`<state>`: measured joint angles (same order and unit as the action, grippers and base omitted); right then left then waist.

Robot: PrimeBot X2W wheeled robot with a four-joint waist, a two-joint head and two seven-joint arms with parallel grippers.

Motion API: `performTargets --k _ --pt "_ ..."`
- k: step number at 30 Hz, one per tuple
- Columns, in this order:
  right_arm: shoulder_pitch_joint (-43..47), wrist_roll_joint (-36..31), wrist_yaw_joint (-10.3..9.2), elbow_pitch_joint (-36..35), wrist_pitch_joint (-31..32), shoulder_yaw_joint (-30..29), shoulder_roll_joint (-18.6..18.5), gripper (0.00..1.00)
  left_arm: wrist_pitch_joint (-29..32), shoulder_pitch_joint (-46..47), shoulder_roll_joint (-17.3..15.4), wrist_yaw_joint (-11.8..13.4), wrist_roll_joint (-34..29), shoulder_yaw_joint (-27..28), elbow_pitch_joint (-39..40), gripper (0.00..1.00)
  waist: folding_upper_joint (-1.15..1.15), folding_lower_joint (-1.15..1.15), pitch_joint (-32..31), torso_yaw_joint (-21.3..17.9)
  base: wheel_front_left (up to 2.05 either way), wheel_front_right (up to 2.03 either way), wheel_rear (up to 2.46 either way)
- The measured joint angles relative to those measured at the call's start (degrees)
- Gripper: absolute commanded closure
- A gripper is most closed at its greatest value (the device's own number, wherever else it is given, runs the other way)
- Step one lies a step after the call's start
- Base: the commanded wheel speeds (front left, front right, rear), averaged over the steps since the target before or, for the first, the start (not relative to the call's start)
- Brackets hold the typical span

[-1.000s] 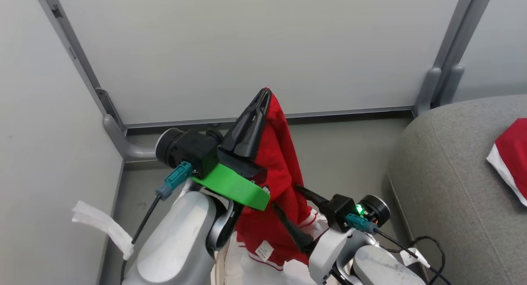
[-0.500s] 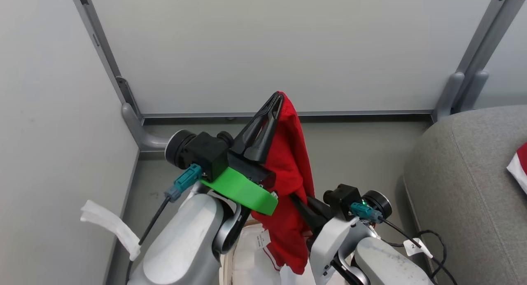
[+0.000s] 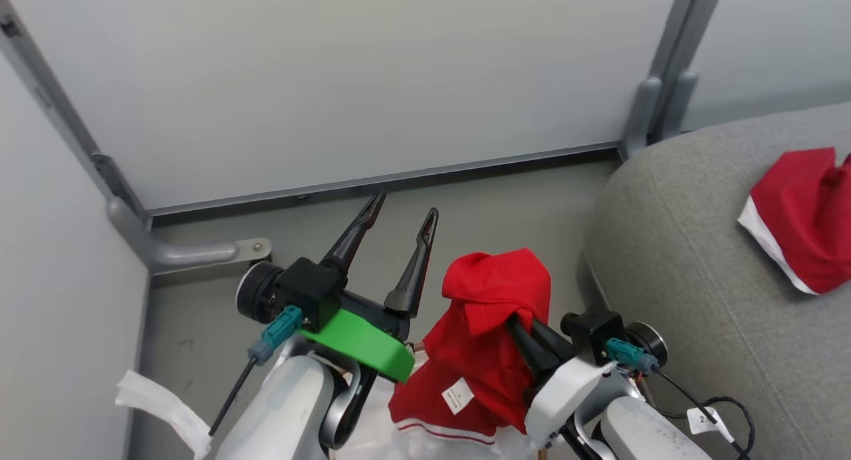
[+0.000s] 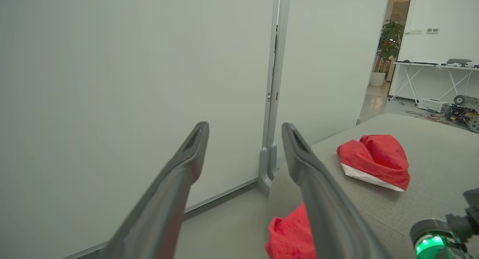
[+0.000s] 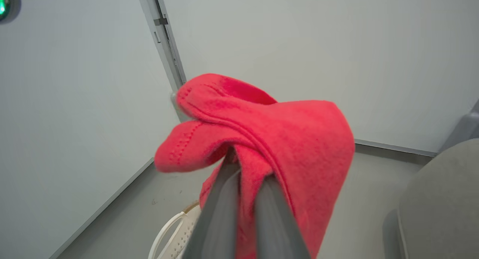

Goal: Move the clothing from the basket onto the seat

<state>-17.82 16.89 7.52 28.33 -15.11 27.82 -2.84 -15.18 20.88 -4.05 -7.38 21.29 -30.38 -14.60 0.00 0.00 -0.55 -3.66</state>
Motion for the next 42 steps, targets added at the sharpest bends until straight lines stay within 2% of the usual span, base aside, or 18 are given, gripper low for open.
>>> performTargets --k 14,22,29,33,37,42 --pt "3.1 -2.4 0.0 -4.2 0.0 -5.5 -0.2 1.0 0.0 -4.0 -0.2 0.0 -0.8 1.3 0.6 0.0 0.0 0.0 1.9 -16.2 0.0 0.0 0.0" --pt "2.5 -3.7 0.0 -7.9 0.0 -10.9 -1.7 1.0 0.0 -3.6 -0.5 0.0 -0.3 -1.6 -0.6 0.0 0.0 0.0 4.0 -23.8 0.0 0.0 0.0" --pt "-11.4 -5.6 0.0 -12.3 0.0 -13.7 -8.5 1.0 0.0 -2.0 -2.7 0.0 -0.2 -2.5 -1.8 0.0 0.0 0.0 8.5 -26.4 0.0 0.0 0.0" --pt "-23.3 -7.1 0.0 -14.1 0.0 -16.1 -12.5 1.0 0.0 -1.7 -5.2 0.0 -0.4 -1.8 -1.6 0.0 0.0 0.01 12.0 -26.9 0.0 0.0 0.0" --pt "-34.1 -8.7 0.01 -12.4 0.0 -18.0 -15.1 1.0 0.0 -1.5 -7.3 0.0 -0.8 -1.0 -0.7 0.0 0.01 0.01 15.6 -27.3 0.0 0.0 0.0" --pt "-45.3 -12.9 0.0 -7.3 0.0 -23.6 -20.0 1.0 0.0 0.0 -8.9 0.0 -1.2 -1.8 0.3 0.0 0.0 0.01 20.0 -26.9 0.0 0.0 0.0"
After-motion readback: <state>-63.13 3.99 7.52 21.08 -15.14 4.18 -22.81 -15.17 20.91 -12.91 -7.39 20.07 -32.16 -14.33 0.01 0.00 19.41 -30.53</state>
